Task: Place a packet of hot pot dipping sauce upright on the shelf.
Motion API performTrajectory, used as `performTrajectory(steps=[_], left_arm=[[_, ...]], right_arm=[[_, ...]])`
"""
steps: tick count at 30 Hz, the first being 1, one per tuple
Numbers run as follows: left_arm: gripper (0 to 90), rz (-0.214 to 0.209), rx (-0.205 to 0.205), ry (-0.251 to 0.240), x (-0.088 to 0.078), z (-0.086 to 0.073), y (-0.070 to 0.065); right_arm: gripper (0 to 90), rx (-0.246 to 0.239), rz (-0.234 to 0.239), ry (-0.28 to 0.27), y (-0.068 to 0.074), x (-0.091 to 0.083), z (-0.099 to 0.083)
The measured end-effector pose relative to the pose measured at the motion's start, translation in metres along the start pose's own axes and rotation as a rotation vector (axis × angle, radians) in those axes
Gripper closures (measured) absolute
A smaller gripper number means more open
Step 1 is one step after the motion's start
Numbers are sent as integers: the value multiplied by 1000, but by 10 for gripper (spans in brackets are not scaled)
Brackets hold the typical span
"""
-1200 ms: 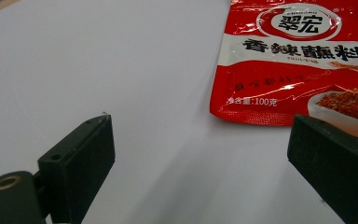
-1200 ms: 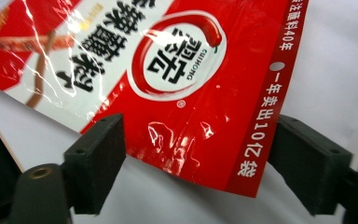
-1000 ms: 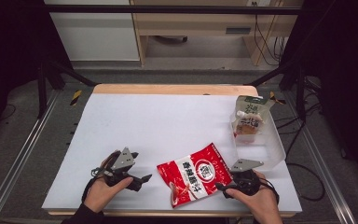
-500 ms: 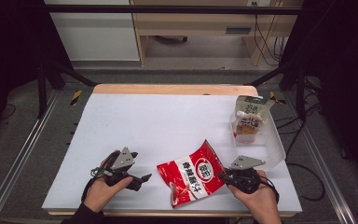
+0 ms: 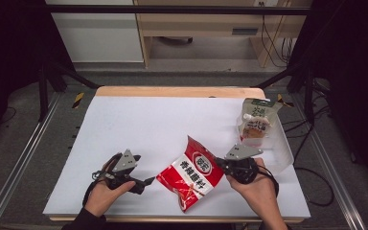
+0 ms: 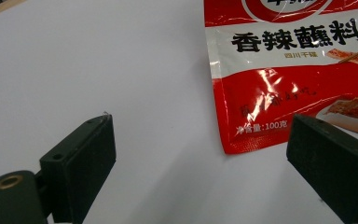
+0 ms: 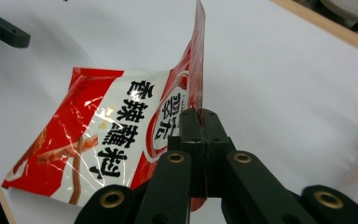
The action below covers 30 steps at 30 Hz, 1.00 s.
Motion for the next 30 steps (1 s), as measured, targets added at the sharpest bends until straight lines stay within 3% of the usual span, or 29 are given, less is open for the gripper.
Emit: performTrajectory(steps=[17, 30], left_arm=[[110, 17, 31, -57, -21, 46, 25], [146, 46, 65, -79, -38, 69, 44]], right_arm=[[900, -108, 59, -46, 24, 3, 62], [900, -180, 109, -87, 47, 2, 100]])
Point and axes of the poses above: each handheld gripper's, and its own axes: x roughly forward along the jaws, z roughly out of its top, y roughly to its left, the point moved 10 cm from there along x, roughly forward along the jaws, and after that the axes turned 10 degrees about x, right-handed, at the moved point
